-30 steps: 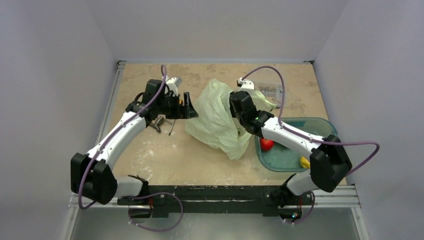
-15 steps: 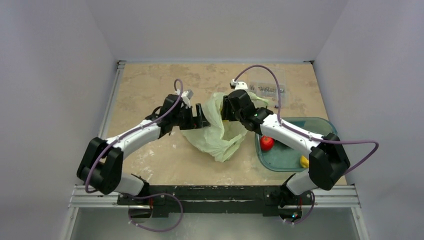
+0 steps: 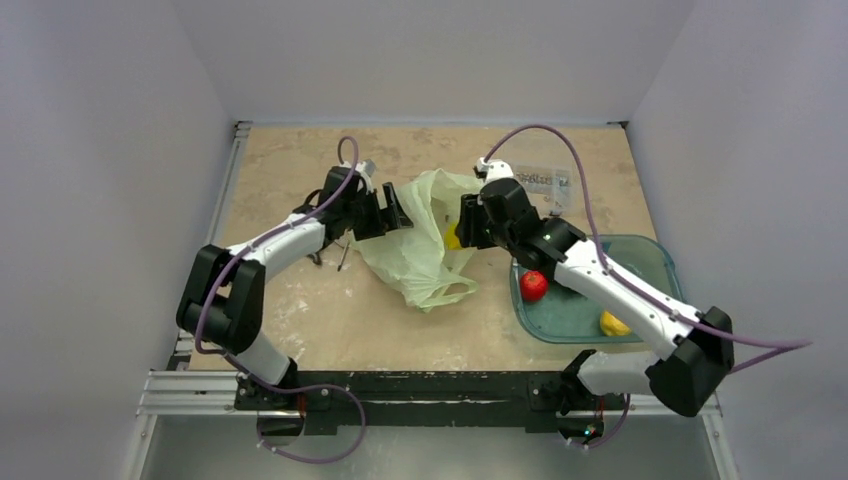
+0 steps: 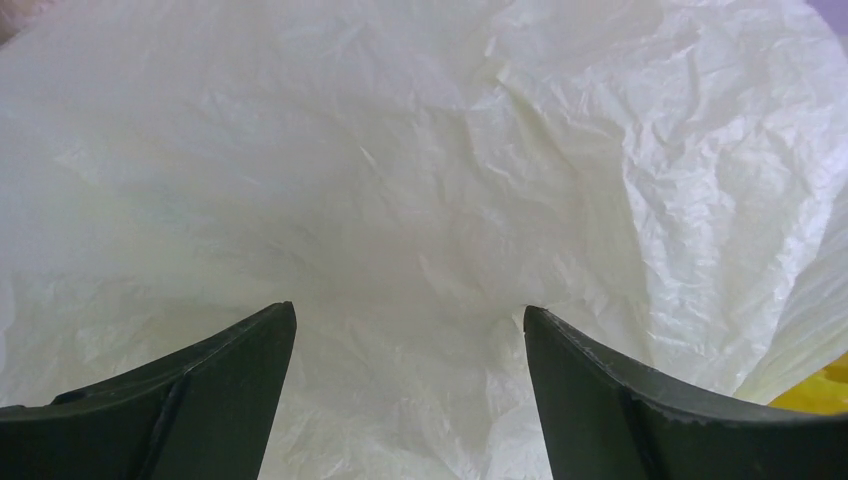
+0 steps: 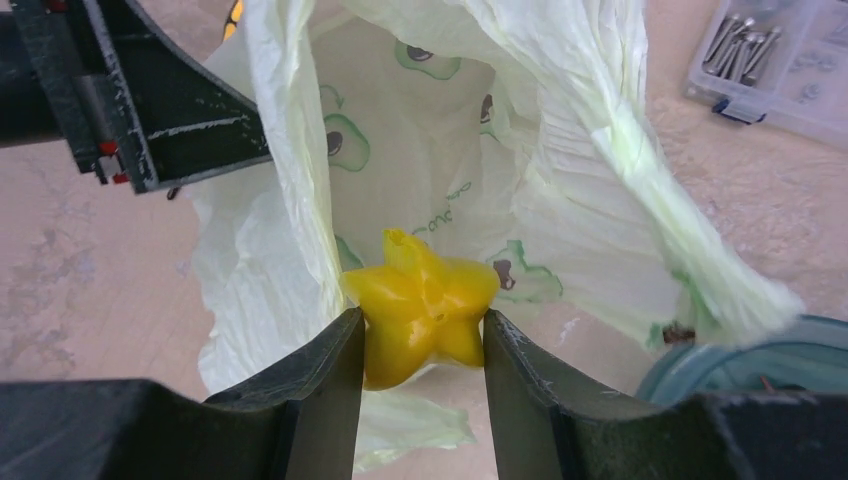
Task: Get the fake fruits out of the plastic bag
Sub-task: Take out the fake fruit from the plastic bag, then place the fake fruit in the bin.
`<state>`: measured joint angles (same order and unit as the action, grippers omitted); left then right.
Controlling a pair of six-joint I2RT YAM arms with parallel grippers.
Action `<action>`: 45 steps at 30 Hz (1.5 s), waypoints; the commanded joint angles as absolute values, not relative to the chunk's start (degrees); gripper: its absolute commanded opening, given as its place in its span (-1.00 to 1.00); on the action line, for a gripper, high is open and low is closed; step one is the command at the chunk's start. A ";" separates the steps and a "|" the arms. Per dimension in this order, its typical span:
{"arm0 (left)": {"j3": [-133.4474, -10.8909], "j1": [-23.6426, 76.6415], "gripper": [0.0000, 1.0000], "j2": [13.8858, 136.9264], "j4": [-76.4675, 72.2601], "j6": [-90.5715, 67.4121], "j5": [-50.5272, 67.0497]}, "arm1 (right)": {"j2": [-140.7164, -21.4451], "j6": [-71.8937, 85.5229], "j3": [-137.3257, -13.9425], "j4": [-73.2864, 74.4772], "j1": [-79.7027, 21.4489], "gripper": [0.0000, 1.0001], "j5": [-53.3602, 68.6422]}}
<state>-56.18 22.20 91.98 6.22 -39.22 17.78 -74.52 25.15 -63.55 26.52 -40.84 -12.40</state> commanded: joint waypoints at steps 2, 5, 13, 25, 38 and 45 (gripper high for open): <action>-61.30 21.26 0.68 90.27 10.25 -36.07 19.42 | -66.86 23.60 -67.22 33.10 -40.96 -1.00 -16.77; -61.81 21.27 0.70 86.83 12.07 -35.52 19.85 | -63.94 24.72 -68.64 38.06 -40.89 -1.00 -22.23; -64.71 21.22 0.75 72.74 25.38 -28.75 16.57 | -59.50 28.88 -75.56 54.56 -40.66 -1.00 -36.82; -63.48 21.27 0.77 54.40 30.89 -12.89 1.52 | -67.18 29.94 -76.59 64.46 -29.87 -1.00 -48.86; -55.13 25.54 0.78 46.19 26.67 -10.71 -3.98 | -76.35 26.97 -63.33 48.34 -11.42 -1.00 -43.97; -54.56 27.45 0.78 45.92 26.68 -9.95 -5.18 | -79.46 31.53 -57.67 42.12 -8.67 -0.88 -43.57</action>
<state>-55.35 26.44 46.26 29.19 -11.38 -3.57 -78.70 28.16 -58.54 47.79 -10.00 -43.27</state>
